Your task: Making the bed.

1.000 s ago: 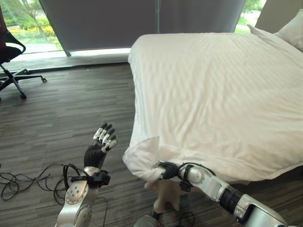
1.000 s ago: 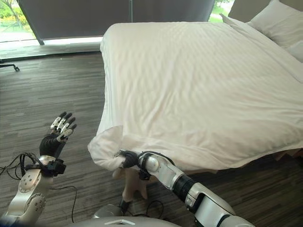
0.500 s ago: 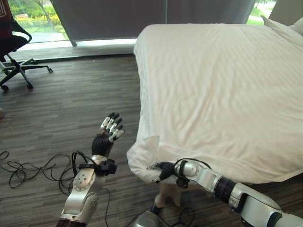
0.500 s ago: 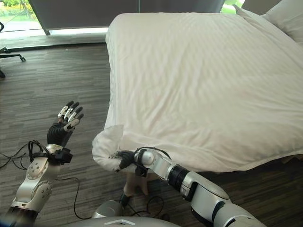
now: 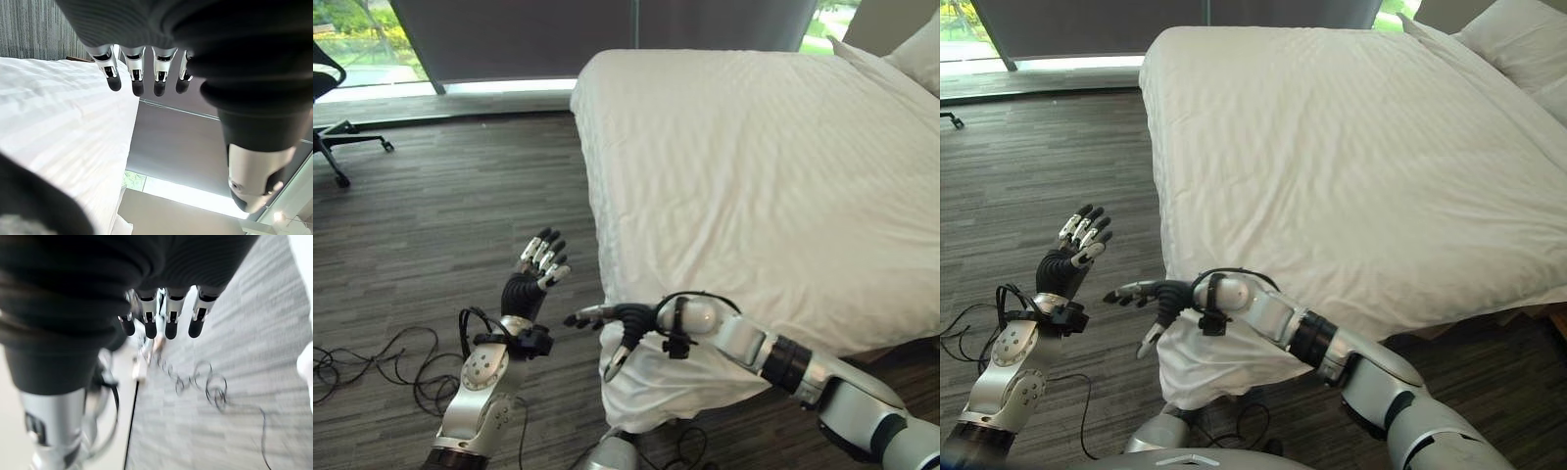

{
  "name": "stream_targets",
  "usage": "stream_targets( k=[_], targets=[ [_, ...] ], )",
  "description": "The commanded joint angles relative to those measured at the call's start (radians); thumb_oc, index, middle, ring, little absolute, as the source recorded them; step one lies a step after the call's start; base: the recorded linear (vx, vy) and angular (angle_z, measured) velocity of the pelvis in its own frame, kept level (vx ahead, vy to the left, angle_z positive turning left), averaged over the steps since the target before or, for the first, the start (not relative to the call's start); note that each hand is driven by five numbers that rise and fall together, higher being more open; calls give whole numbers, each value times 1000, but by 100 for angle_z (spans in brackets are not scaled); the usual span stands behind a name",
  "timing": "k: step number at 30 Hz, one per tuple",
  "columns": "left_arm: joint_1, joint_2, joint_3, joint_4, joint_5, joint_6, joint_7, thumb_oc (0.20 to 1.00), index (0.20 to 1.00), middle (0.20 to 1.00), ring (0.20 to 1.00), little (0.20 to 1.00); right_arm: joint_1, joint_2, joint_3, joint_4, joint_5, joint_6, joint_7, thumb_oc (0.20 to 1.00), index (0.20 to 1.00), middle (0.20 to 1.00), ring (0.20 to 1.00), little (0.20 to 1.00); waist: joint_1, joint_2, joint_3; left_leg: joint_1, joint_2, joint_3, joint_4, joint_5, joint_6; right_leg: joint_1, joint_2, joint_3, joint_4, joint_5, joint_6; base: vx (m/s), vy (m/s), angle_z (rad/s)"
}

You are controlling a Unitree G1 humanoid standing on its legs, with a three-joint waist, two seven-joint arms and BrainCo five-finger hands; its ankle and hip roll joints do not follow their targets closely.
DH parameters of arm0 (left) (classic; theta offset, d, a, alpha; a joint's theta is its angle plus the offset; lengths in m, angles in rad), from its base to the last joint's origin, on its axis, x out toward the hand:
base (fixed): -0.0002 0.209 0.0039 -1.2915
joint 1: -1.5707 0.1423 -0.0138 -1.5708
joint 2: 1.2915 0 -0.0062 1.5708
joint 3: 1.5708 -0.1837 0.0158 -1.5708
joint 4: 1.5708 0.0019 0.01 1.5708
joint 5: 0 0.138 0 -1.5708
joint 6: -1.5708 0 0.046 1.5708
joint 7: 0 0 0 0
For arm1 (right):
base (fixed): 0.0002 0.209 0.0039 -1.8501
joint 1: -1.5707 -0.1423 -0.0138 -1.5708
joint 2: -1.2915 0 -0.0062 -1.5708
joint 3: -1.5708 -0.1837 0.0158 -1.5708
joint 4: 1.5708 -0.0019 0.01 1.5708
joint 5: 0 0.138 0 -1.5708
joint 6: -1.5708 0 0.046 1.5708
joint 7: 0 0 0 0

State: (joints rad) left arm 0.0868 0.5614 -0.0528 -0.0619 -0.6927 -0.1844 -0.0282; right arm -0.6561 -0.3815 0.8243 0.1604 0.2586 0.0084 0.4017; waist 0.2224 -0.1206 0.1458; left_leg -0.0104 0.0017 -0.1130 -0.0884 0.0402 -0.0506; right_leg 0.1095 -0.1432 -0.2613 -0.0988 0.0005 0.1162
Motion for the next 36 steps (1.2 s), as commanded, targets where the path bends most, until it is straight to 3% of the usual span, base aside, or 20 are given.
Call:
stream_targets(
  k=[1,2,3,7,11,18,30,34,35,36],
  targets=[
    [31,30,17,-24,18,-34,-26,1000,1000,1000,1000,1000,106,-111,-138,-138,190,-89,-66,1000,1000,1000,1000,1000,-31,19,-61,12,22,99,9,2,25,-35,-28,15,49,66,37,12,24,-3],
    [47,25,25,-26,16,-33,-29,1000,1000,1000,1000,1000,159,-146,-202,-156,211,-103,-88,1000,1000,1000,1000,1000,-38,22,-63,12,22,100,9,2,25,-36,-28,16,48,67,38,24,48,-11],
    [95,8,59,-34,7,-33,-41,1000,1000,1000,1000,1000,328,-177,-397,-129,299,-129,-132,1000,1000,1000,1000,1000,-54,31,-64,12,22,105,7,0,26,-39,-30,16,46,67,41,18,34,-21],
    [122,-19,69,-15,-3,-37,-41,1000,1000,1000,1000,1000,463,-90,-509,-23,418,-129,-148,1000,1000,1000,1000,1000,-63,43,-63,14,21,113,5,-2,27,-42,-34,17,42,70,42,10,24,-12],
    [122,-39,59,-5,-17,-37,-49,1000,1000,1000,1000,1000,463,-5,-464,52,489,-106,-127,1000,1000,1000,1000,1000,-63,66,-58,19,19,131,3,-2,27,-50,-38,28,35,78,43,1,13,-19],
    [100,-56,41,-21,-24,-51,-43,1000,1000,1000,1000,1000,351,100,-325,91,448,-93,-125,1000,1000,1000,1000,1000,-52,108,-45,5,17,153,1,3,22,-66,-47,30,14,95,46,-16,5,-5],
    [86,-63,37,-15,-1,-59,-30,1000,1000,1000,1000,1000,351,95,-312,35,423,-104,-130,1000,1000,1000,1000,1000,-54,120,-36,-9,25,122,1,22,1,-51,-32,-12,45,56,25,-18,-30,5],
    [109,-54,63,-51,-28,-62,-43,1000,1000,1000,1000,1000,305,74,-301,34,446,-99,-118,1000,1000,1000,1000,1000,-20,144,10,-79,34,63,20,81,-40,-63,-13,-55,49,37,3,-197,-117,47],
    [121,-55,67,-66,-35,-62,-50,1000,1000,1000,1000,1000,298,73,-293,46,456,-95,-109,1000,1000,1000,1000,1000,0,155,28,-100,27,27,32,100,-55,-63,-12,-73,49,29,-6,-359,-94,77],
    [117,-57,57,-69,-44,-64,-53,1000,1000,1000,1000,1000,271,71,-267,70,446,-98,-103,1000,1000,1000,1000,1000,29,160,60,-153,2,-86,93,104,-72,-95,-28,-88,77,30,-13,-266,-56,62]
  ],
)
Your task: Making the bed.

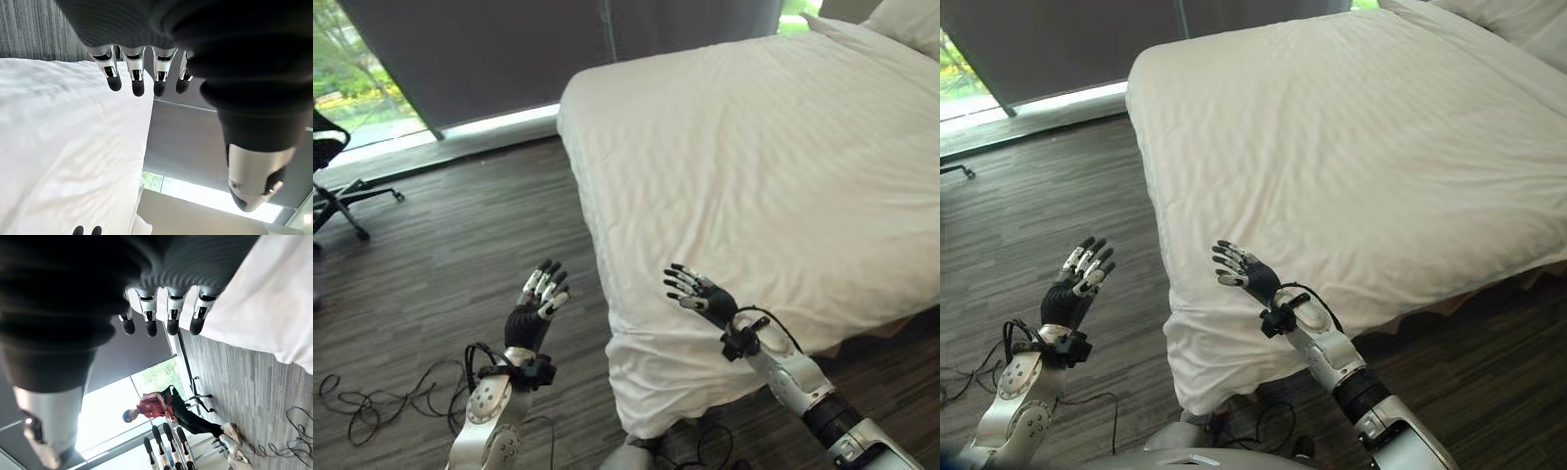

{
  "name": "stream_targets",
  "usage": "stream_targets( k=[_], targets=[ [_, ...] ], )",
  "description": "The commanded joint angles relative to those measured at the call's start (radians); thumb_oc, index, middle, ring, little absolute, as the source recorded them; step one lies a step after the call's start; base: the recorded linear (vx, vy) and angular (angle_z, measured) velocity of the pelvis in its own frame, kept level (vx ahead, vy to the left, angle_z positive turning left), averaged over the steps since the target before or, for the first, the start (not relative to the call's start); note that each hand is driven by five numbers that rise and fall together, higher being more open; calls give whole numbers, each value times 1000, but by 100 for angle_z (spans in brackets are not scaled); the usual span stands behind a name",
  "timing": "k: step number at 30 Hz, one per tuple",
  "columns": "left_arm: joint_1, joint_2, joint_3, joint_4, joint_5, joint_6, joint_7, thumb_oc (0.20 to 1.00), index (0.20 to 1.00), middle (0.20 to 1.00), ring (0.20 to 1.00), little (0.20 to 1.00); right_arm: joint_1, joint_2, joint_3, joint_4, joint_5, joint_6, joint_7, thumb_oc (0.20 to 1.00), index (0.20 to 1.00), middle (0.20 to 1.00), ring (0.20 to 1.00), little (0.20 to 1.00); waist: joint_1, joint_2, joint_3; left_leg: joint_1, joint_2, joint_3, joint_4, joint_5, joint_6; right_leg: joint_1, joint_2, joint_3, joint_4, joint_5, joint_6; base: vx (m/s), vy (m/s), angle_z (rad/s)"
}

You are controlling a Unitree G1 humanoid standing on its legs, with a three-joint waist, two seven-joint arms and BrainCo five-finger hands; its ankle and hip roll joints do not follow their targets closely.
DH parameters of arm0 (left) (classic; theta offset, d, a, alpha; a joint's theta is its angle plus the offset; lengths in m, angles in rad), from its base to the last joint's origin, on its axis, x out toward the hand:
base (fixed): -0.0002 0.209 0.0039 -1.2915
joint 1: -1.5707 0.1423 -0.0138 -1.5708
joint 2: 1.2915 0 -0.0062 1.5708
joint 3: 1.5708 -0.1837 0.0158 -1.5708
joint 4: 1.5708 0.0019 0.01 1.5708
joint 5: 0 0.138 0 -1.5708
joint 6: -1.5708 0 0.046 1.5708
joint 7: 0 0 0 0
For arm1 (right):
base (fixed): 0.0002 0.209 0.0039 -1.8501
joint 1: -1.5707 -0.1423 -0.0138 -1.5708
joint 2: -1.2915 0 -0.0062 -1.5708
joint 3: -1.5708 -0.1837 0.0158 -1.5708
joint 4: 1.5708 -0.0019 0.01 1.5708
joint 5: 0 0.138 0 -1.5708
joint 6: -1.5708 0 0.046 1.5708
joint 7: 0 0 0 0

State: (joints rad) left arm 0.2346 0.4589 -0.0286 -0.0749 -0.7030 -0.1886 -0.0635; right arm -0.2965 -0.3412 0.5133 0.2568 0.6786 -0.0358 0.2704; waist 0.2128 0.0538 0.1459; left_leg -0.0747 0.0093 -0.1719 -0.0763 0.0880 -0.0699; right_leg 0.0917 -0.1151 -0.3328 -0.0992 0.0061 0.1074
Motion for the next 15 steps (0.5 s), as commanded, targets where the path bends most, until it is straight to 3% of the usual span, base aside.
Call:
stream_targets(
  k=[1,2,4,7,8,10,11,14,15],
  targets=[
    [-31,46,33,-56,-33,-60,-18,1000,1000,1000,1000,1000,-88,30,44,-26,26,-53,28,1000,1000,1000,1000,1000,38,-15,58,-91,-5,-28,81,57,-53,-78,-57,-17,77,24,-4,-296,-37,78],
    [-34,43,34,-59,-43,-60,-23,1000,1000,1000,1000,1000,-102,24,52,-25,16,-53,32,1000,1000,1000,1000,1000,54,-25,80,-99,-9,-83,123,26,-64,-102,-73,-12,100,27,-5,-211,-17,75],
    [-39,30,37,-67,-51,-55,-28,1000,1000,1000,1000,1000,-106,17,48,-26,22,-56,26,1000,1000,1000,1000,1000,39,-47,81,-109,48,-74,203,-13,-61,-129,-108,-33,102,47,-1,-244,34,51],
    [-55,2,54,-67,-57,-54,-28,1000,1000,1000,1000,1000,-75,26,53,-40,56,-46,45,1000,1000,1000,1000,1000,1,-62,63,-46,146,-14,275,-32,-55,-140,-121,-44,83,73,-4,-83,132,50],
    [-83,-5,51,-58,-53,-59,-22,1000,1000,1000,1000,1000,-43,11,50,-49,46,-44,46,1000,1000,1000,1000,1000,-29,-61,53,8,192,73,236,-59,-62,-146,-130,-59,87,80,6,-26,149,24],
    [-84,-5,50,-57,-53,-59,-22,1000,1000,1000,1000,1000,-43,11,50,-50,46,-43,46,1000,1000,1000,1000,1000,-29,-64,53,7,188,74,231,-54,-61,-148,-133,-59,86,83,7,9,132,23],
    [-87,-9,37,-51,-43,-54,-36,1000,1000,1000,1000,1000,-6,-12,35,-59,23,-36,50,1000,1000,1000,1000,1000,-50,-60,30,56,208,168,132,-90,-60,-144,-139,-71,85,99,21,45,226,31],
    [-94,-3,16,-44,-31,-50,-39,1000,1000,1000,1000,1000,20,-18,3,-65,23,-38,31,1000,1000,1000,1000,1000,-48,-61,24,84,198,199,64,-86,-53,-150,-146,-72,92,109,34,-18,225,22],
    [-111,11,4,-45,-25,-49,-37,1000,1000,1000,1000,1000,35,-17,-32,-59,39,-45,15,1000,1000,1000,1000,1000,-54,-66,34,81,178,214,28,-89,-42,-181,-168,-79,108,125,52,-127,237,0]
  ],
)
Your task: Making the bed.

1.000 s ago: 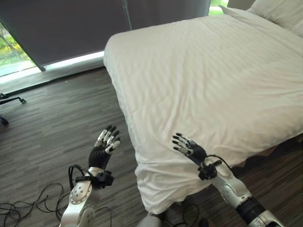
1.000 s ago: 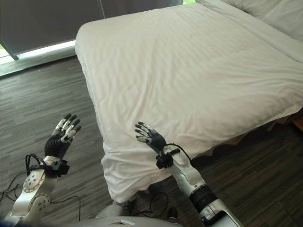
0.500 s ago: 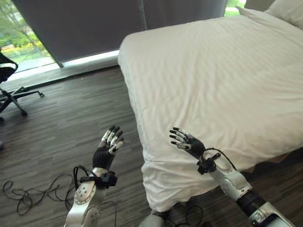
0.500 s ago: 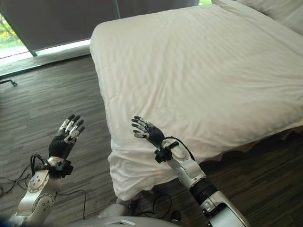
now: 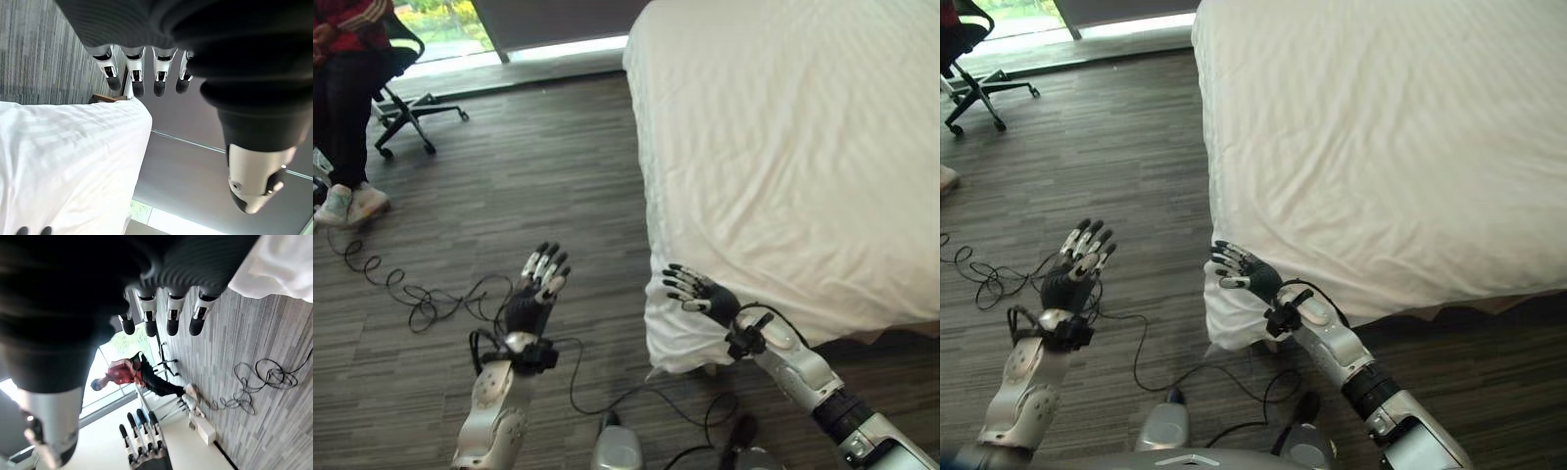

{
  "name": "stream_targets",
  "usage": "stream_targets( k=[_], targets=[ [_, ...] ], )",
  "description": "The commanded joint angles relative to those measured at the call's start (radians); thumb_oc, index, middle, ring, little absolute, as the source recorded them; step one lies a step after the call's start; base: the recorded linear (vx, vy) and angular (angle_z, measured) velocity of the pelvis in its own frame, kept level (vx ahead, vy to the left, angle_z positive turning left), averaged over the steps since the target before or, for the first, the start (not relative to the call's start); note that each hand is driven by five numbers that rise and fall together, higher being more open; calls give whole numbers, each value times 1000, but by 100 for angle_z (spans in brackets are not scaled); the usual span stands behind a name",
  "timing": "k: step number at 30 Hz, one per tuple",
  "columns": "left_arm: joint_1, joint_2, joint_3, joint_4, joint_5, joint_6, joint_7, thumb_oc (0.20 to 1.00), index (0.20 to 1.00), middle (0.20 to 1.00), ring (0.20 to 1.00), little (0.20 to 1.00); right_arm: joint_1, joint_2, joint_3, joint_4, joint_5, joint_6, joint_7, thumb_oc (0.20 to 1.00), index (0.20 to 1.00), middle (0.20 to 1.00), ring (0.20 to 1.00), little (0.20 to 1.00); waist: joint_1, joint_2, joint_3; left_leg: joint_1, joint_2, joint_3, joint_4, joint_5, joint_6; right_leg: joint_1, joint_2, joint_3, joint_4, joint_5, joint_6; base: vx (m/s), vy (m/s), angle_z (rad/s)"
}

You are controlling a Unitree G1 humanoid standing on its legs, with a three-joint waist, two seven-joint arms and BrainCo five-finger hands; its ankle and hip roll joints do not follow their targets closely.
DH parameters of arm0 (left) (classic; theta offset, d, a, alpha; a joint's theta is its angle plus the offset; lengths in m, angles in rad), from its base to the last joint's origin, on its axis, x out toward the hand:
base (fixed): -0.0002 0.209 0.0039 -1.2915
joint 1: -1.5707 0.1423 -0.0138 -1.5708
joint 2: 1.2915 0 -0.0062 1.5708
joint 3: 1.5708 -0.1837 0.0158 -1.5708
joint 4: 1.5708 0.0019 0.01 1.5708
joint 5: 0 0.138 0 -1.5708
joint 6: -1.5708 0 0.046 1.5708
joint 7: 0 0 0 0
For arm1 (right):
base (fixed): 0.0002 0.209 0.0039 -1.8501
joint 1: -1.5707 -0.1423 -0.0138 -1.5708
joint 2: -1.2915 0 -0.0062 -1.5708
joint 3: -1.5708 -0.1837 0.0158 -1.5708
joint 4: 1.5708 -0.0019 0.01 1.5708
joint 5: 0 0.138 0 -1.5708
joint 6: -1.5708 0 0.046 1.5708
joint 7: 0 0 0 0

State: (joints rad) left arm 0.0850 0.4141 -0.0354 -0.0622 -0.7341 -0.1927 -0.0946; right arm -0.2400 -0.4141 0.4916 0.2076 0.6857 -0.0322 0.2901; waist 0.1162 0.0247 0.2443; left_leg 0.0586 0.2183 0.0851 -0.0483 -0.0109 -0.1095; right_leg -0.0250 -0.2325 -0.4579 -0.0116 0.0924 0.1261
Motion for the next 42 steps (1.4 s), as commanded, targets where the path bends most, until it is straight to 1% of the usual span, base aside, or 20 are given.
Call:
stream_targets(
  k=[1,2,5,6,8,9,10,12,15,16,17,20,23,27,30,37,42],
  targets=[
    [33,64,2,-54,10,-44,-5,1000,1000,1000,1000,1000,-24,64,-21,3,32,-51,-15,1000,1000,1000,1000,1000,45,-44,-56,-52,-44,-39,-13,10,6,-88,-67,50,36,49,43,-203,340,-4],
    [26,75,2,-46,28,-46,8,1000,1000,1000,1000,1000,-33,87,-47,33,46,-59,-42,1000,1000,1000,1000,1000,51,-54,-32,-53,-59,-34,-20,8,17,-106,-90,53,53,65,55,-121,185,7],
    [27,85,8,-38,44,-47,20,1000,1000,1000,1000,1000,-50,105,-68,71,53,-68,-69,1000,1000,1000,1000,1000,63,-69,-16,-54,-70,-36,-22,9,21,-107,-107,53,53,79,65,-62,101,5],
    [34,89,17,-39,42,-48,19,1000,1000,1000,1000,1000,-59,104,-76,74,41,-73,-83,1000,1000,1000,1000,1000,67,-72,-10,-49,-71,-39,-23,6,22,-102,-105,63,51,81,68,-18,42,3],
    [48,90,29,-42,40,-45,18,1000,1000,1000,1000,1000,-63,105,-85,80,34,-75,-89,1000,1000,1000,1000,1000,68,-82,-15,-53,-78,-43,-24,8,26,-102,-108,68,47,83,69,31,29,3],
    [84,88,52,-51,34,-39,16,1000,1000,1000,1000,1000,-68,111,-103,109,35,-79,-97,1000,1000,1000,1000,1000,76,-91,-28,-46,-82,-48,-26,4,29,-94,-108,71,43,81,69,54,24,2],
    [84,88,52,-51,34,-39,16,1000,1000,1000,1000,1000,-68,111,-103,109,35,-79,-97,1000,1000,1000,1000,1000,76,-91,-28,-46,-82,-48,-26,4,29,-94,-108,71,43,81,69,58,15,-3],
    [140,75,86,-54,28,-27,12,1000,1000,1000,1000,1000,-67,125,-137,151,41,-81,-107,1000,1000,1000,1000,1000,81,-98,-46,-24,-83,-40,-31,-7,33,-81,-109,67,36,92,71,68,7,-6],
    [176,81,100,-68,6,-22,-11,1000,1000,1000,1000,1000,-95,114,-177,248,29,-85,-129,1000,1000,1000,1000,1000,83,-94,-67,-7,-75,-27,-33,-11,28,-72,-103,63,17,104,77,55,-25,-18],
    [171,85,94,-72,2,-23,-13,1000,1000,1000,1000,1000,-110,109,-182,278,24,-87,-136,526,526,526,526,526,84,-92,-66,-7,-72,-27,-34,-9,26,-71,-101,63,15,105,77,12,-49,-7],
    [167,92,84,-74,-1,-25,-17,1000,1000,1000,1000,1000,-130,104,-189,311,15,-91,-149,200,200,200,200,200,86,-89,-67,-6,-69,-28,-34,-8,25,-69,-100,61,14,105,77,5,-46,-1],
    [151,106,40,-93,-31,-25,-30,1000,1000,1000,1000,1000,-201,92,-195,408,21,-92,-168,200,200,200,200,200,94,-78,-67,-9,-63,-39,-35,-2,23,-63,-96,55,11,102,77,12,-29,-1],
    [140,107,6,-94,-46,-19,-35,1000,1000,1000,1000,1000,-238,93,-185,466,36,-86,-159,200,200,200,200,200,102,-68,-61,-18,-65,-50,-34,3,24,-64,-95,51,17,98,76,0,0,0],
    [123,118,-25,-91,-51,-16,-39,1000,1000,1000,1000,1000,-283,100,-162,534,47,-76,-143,200,200,200,200,200,118,-52,-34,-42,-66,-61,-28,10,23,-79,-100,49,27,95,75,-37,-10,8],
    [101,121,-45,-92,-53,-21,-41,1000,1000,1000,1000,1000,-309,97,-149,520,61,-75,-135,200,200,200,200,200,128,-38,-5,-72,-70,-73,-19,18,25,-97,-105,45,34,94,71,-58,-7,13],
    [82,119,-75,-94,-56,-24,-41,1000,1000,1000,1000,1000,-316,114,-129,469,94,-85,-122,200,200,200,200,200,134,-20,33,-106,-74,-89,-3,18,29,-124,-117,42,59,85,70,-20,4,7],
    [55,125,-89,-95,-57,-29,-31,1000,1000,1000,1000,1000,-349,129,-130,484,100,-95,-139,200,200,200,200,200,143,-18,76,-146,-78,-102,20,19,32,-154,-122,44,73,85,67,-41,-12,7]
  ],
)
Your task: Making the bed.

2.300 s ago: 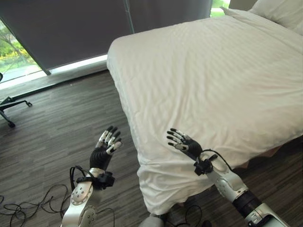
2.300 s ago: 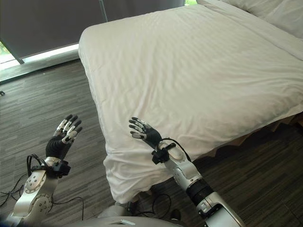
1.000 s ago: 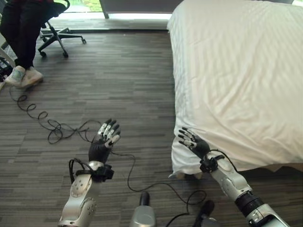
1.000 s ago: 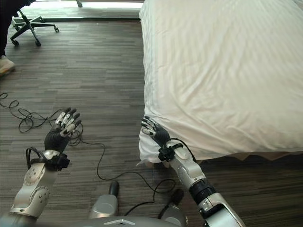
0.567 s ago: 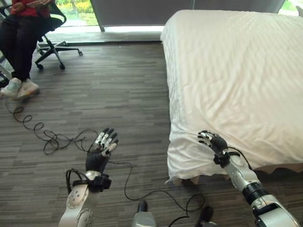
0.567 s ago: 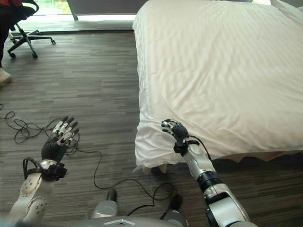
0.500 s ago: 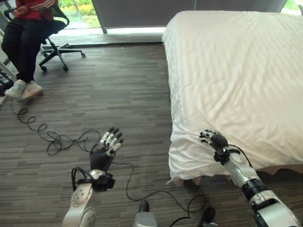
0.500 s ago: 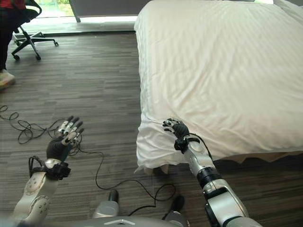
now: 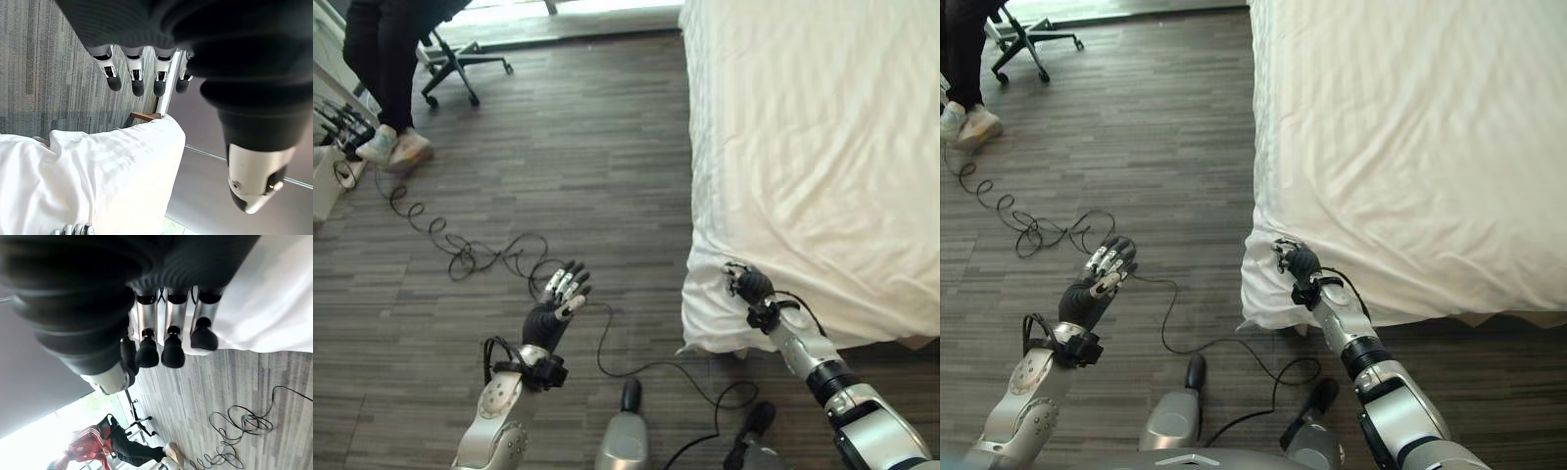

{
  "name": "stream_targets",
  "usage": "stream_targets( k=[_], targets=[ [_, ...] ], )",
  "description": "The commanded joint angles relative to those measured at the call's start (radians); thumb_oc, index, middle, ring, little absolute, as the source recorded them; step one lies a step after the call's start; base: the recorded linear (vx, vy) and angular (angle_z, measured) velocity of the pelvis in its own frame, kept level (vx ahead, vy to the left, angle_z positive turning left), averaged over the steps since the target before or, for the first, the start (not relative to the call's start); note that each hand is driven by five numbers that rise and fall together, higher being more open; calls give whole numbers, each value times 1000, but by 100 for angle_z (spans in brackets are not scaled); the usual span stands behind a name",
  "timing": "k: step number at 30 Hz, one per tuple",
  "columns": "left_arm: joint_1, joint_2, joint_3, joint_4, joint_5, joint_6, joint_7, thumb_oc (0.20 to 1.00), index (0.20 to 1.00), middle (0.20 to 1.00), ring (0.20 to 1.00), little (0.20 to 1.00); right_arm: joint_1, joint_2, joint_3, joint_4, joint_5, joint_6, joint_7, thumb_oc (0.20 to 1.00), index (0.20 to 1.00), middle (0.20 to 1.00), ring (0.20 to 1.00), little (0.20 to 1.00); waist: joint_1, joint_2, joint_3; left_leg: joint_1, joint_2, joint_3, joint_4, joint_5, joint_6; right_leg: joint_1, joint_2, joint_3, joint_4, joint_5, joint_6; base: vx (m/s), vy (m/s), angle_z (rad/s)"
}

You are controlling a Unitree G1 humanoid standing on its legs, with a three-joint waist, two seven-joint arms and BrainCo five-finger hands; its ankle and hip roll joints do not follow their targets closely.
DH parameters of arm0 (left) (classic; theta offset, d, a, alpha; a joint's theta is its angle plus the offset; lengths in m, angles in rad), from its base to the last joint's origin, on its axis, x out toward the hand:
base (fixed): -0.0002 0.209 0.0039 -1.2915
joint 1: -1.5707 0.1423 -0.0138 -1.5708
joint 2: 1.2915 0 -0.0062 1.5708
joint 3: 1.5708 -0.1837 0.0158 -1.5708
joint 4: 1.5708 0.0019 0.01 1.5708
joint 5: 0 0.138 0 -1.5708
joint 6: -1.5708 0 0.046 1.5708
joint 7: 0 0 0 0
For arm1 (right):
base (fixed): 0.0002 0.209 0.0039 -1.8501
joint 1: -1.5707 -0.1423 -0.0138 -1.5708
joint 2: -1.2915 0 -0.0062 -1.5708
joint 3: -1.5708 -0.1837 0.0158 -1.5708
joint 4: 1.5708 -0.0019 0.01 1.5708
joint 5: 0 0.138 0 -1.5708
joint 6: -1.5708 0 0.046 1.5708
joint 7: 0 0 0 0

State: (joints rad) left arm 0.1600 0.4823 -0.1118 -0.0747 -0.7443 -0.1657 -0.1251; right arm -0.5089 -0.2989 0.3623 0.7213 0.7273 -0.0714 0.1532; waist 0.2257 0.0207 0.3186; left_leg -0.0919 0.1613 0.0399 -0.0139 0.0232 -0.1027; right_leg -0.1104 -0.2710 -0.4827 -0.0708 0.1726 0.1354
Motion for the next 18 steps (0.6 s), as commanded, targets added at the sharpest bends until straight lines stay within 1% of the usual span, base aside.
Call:
stream_targets(
  k=[1,4,6,8,9,10,11,12,13,14,15,16,18],
  targets=[
    [-26,59,-14,-84,-47,-59,2,1000,1000,1000,1000,1000,-86,18,-10,-15,66,-60,-9,200,200,200,200,200,37,-13,11,-6,-22,-60,-8,-15,25,-77,-84,68,137,5,57,-63,-16,5],
    [-38,61,-16,-83,-46,-65,11,1000,1000,1000,1000,1000,-91,30,-50,70,80,-71,-27,200,200,200,200,200,47,-2,45,-49,-25,-75,10,-10,26,-111,-89,65,154,5,54,-81,-14,6],
    [-44,59,-16,-77,-47,-64,15,1000,1000,1000,1000,1000,-92,40,-89,173,80,-71,-47,200,200,200,200,200,50,8,61,-72,-23,-79,19,-6,24,-126,-89,61,159,6,54,-57,-6,7],
    [-46,53,-12,-73,-46,-60,19,1000,1000,1000,1000,1000,-81,50,-154,279,98,-72,-65,200,200,200,200,200,55,16,71,-88,-22,-81,25,-4,23,-139,-89,59,165,5,54,-18,7,12],
    [-40,39,1,-69,-50,-55,20,1000,1000,1000,1000,1000,-37,67,-219,355,132,-68,-74,200,200,200,200,200,50,23,79,-91,-21,-78,26,-4,22,-144,-87,58,168,1,53,4,13,6],
    [-40,40,1,-69,-50,-55,20,1000,1000,1000,1000,1000,-37,67,-219,356,132,-68,-74,200,200,200,200,200,50,23,78,-91,-21,-78,26,-4,22,-144,-87,58,168,1,53,26,28,5],
    [-32,22,14,-64,-52,-49,19,1000,1000,1000,1000,1000,39,90,-258,413,145,-59,-62,200,200,200,200,200,38,25,84,-90,-18,-74,27,-8,22,-151,-88,59,172,-3,53,17,17,6],
    [-32,22,14,-64,-51,-49,19,1000,1000,1000,1000,1000,39,91,-258,413,145,-59,-61,200,200,200,200,200,38,24,83,-90,-18,-74,27,-8,22,-151,-88,59,172,-3,53,32,21,7],
    [-27,10,25,-62,-50,-45,12,1000,1000,1000,1000,1000,125,98,-276,474,112,-45,-50,200,200,200,200,200,21,18,86,-91,-15,-69,30,-12,21,-156,-86,63,174,-5,53,0,0,0],
    [-25,7,28,-63,-50,-44,9,1000,1000,1000,1000,1000,157,95,-282,489,96,-37,-43,200,200,200,200,200,14,15,87,-93,-13,-68,31,-13,21,-158,-85,65,175,-6,52,37,-9,-3],
    [-19,0,44,-82,-46,-46,1,1000,1000,1000,1000,1000,267,77,-315,531,36,-29,-33,200,200,200,200,200,-14,-1,92,-93,-7,-64,31,-16,17,-162,-81,68,174,-8,52,22,-13,-5],
    [-19,0,44,-82,-46,-46,1,1000,1000,1000,1000,1000,267,77,-315,531,36,-29,-33,200,200,200,200,200,-14,0,92,-93,-7,-64,31,-16,17,-162,-81,68,174,-8,52,25,-16,-5],
    [-15,1,62,-91,-43,-50,1,1000,1000,1000,1000,1000,341,39,-369,559,-1,-37,-53,200,200,200,200,200,-43,-16,100,-87,-3,-57,29,-17,13,-165,-76,75,173,-10,52,19,-7,-8]
  ],
)
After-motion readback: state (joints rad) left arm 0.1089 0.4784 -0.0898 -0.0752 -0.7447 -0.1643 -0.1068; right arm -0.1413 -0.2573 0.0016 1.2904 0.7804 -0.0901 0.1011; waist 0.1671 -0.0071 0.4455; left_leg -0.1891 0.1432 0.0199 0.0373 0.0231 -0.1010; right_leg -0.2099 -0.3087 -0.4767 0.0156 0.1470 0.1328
